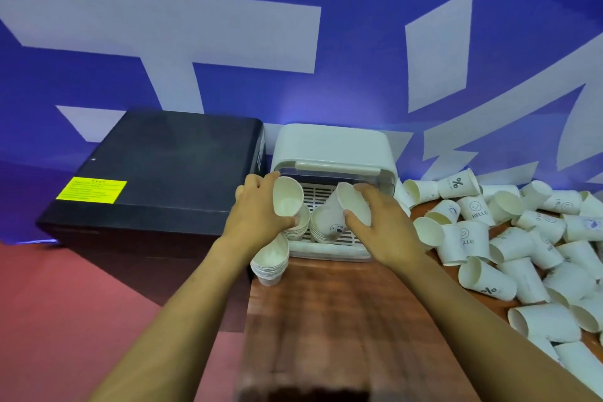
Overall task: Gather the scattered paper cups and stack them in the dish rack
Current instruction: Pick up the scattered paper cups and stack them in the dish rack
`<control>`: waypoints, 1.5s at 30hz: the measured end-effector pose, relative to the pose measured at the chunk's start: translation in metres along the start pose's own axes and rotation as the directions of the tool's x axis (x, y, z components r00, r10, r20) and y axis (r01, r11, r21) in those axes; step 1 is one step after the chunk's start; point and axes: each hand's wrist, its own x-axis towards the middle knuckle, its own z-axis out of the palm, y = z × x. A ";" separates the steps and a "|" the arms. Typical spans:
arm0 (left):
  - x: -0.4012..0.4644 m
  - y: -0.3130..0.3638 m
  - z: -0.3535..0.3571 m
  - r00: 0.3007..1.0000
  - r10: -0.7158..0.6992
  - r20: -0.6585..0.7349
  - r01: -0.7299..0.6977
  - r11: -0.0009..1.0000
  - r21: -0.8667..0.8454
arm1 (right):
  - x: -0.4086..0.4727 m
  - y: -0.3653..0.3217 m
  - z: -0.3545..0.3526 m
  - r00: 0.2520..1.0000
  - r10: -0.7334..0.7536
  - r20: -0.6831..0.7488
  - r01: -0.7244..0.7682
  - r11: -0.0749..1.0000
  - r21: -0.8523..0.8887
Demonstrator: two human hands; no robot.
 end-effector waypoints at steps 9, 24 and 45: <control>0.022 -0.001 0.014 0.998 0.049 0.039 -0.055 0.979 0.198 | 0.016 0.004 0.019 0.999 0.031 0.007 -0.031 0.998 -0.061; 0.050 -0.008 0.057 0.986 0.000 0.169 -0.054 0.947 0.315 | 0.032 0.014 0.052 0.990 0.091 0.109 -0.083 0.993 -0.082; 0.011 0.003 0.073 0.986 0.160 0.046 -0.162 0.987 0.023 | -0.014 0.055 0.038 0.984 0.056 0.167 -0.047 0.997 -0.058</control>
